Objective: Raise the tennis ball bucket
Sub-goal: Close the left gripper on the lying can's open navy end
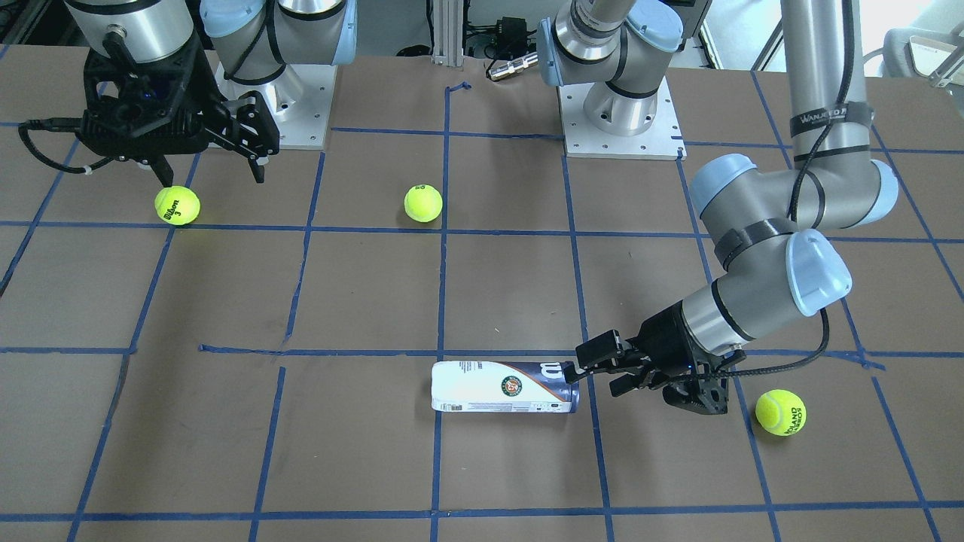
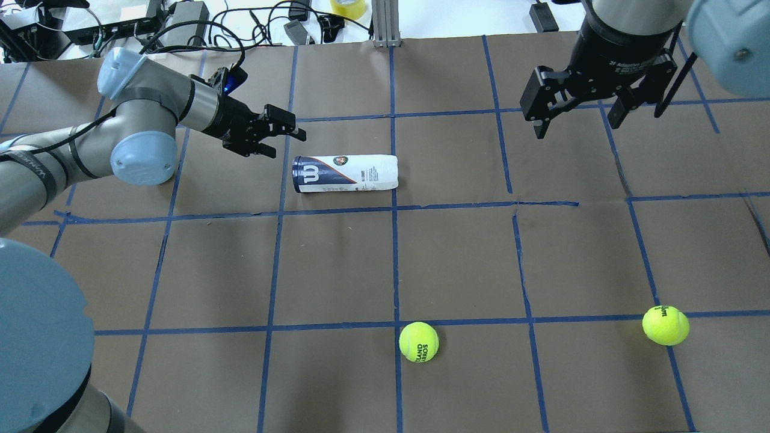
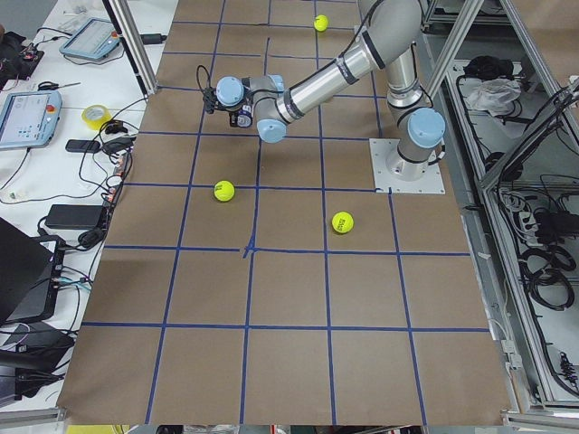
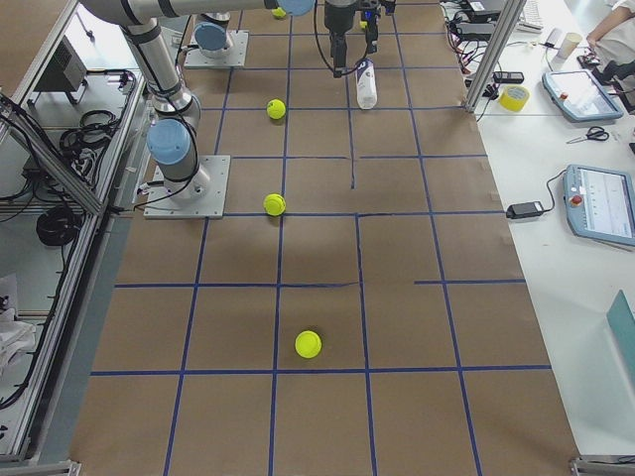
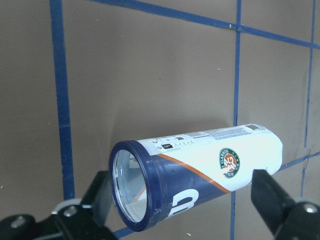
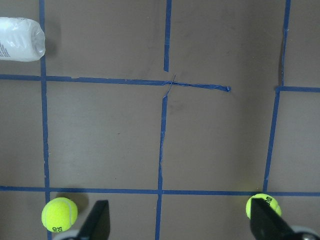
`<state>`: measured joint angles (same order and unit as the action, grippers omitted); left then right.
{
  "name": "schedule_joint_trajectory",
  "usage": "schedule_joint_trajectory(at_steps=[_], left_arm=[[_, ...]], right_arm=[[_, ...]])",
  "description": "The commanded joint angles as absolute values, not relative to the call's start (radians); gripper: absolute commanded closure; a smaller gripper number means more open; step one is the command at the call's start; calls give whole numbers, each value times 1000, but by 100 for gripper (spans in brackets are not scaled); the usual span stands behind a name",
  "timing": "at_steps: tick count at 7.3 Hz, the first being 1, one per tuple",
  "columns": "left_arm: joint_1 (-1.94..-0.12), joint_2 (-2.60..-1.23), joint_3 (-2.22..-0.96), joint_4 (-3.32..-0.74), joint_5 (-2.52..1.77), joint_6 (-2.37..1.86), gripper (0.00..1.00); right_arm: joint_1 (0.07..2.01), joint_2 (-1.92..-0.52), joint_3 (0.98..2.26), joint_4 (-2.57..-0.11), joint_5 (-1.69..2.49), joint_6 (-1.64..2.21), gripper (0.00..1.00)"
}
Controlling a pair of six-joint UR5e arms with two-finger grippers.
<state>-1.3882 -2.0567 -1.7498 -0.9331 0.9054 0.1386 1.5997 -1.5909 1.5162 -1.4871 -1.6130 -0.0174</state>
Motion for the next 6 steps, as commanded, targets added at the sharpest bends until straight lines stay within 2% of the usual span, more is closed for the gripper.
schedule_joint_trajectory(at_steps=[1, 6], left_arm=[[-1388, -2089, -1755, -937, 843, 105, 0], [-1390, -2103, -1773, -951, 796, 51, 0]], right_arm=[[1598, -1591, 1519, -1511, -1605, -24, 0], [1597, -1594, 1545, -1552, -1563, -64, 0]])
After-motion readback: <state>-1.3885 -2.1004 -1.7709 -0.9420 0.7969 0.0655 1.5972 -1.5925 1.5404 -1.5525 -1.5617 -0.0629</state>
